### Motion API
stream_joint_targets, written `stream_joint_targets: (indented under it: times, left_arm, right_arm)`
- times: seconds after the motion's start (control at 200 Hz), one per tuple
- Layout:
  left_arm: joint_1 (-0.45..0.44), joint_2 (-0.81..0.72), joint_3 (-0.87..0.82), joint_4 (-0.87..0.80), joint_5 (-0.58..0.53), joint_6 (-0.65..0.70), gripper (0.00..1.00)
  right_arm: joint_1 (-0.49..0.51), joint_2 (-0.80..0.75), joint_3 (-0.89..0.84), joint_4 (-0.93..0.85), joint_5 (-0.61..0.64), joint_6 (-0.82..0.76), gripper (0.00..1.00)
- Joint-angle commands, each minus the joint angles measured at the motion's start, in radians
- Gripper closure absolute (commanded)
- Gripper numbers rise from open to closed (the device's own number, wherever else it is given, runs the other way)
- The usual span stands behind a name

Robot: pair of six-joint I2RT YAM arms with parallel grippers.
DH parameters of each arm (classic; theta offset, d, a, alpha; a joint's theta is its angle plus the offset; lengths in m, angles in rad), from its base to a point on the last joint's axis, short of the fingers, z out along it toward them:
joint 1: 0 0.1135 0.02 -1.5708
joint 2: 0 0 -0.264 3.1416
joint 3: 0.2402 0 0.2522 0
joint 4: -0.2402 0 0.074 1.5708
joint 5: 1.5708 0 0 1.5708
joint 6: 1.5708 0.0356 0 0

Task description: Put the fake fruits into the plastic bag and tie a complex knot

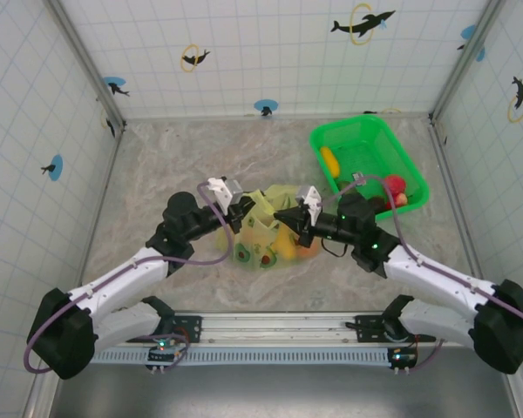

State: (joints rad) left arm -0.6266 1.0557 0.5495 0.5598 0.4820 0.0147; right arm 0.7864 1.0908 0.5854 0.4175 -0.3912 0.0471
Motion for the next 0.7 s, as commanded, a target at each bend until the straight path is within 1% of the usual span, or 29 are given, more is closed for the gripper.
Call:
stream_joint_targets:
  times: [0.0, 0.185, 0.245, 0.43, 0.616, 0.696]
  left_arm:
    - [0.013, -0.019, -0.009, 0.074, -0.024, -0.034, 1.00]
    - [0.013, -0.020, 0.006, 0.061, -0.001, -0.059, 1.00]
    - [0.013, -0.017, 0.014, 0.039, 0.010, -0.053, 0.93]
    - [0.013, -0.014, 0.056, -0.061, 0.004, -0.013, 0.82]
    - [0.013, -0.017, 0.089, -0.120, -0.007, 0.000, 0.73]
    - [0.013, -0.026, 0.089, -0.148, -0.019, 0.013, 0.72]
  right_arm:
    - [0.016, 0.080, -0.003, 0.124, 0.070, 0.030, 1.00]
    - [0.021, 0.163, 0.028, 0.140, 0.162, 0.023, 1.00]
    - [0.021, 0.168, 0.031, 0.151, 0.184, 0.025, 1.00]
    - [0.021, 0.157, 0.031, 0.176, 0.189, 0.024, 1.00]
    - [0.020, 0.146, 0.027, 0.173, 0.175, 0.019, 1.00]
    - [0.021, 0.137, 0.022, 0.176, 0.173, 0.017, 1.00]
